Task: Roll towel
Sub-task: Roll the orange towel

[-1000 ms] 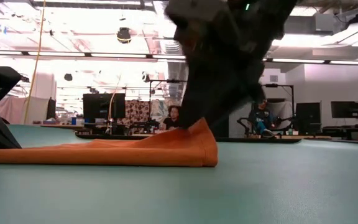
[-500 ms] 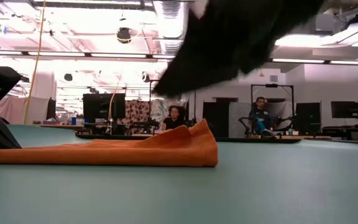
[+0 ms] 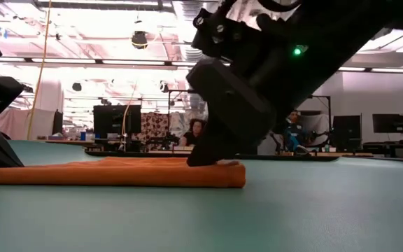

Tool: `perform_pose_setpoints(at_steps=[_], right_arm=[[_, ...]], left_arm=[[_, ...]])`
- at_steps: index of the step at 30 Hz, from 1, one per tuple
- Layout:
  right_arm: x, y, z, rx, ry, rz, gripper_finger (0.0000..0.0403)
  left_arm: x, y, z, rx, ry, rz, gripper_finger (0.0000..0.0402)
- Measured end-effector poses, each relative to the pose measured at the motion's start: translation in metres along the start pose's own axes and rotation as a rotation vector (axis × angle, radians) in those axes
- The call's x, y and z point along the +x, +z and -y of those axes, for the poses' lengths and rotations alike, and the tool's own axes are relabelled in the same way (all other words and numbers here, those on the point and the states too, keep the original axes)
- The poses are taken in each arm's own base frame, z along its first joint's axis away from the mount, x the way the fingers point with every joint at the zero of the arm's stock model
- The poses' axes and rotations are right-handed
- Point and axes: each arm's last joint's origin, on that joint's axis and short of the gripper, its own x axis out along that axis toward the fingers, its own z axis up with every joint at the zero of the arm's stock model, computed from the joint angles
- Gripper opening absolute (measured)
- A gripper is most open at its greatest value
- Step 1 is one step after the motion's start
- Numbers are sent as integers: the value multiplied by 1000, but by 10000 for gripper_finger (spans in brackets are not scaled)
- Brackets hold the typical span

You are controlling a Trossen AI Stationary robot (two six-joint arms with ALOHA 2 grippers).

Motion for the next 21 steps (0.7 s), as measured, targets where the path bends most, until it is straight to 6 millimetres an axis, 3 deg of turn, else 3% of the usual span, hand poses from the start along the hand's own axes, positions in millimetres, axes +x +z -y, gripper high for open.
perform_pose_setpoints(at_steps=[7,14,21], right_arm=[[7,-8,-3,18,28,-46,97],[12,-12,-4,48,35,-59,97],[10,-13,-6,40,41,-54,97]], left_arm=[[-6,15,12,51,-30,23,0],[-25,40,20,129,19,107,0],[-17,13,6,66,97,170,0]])
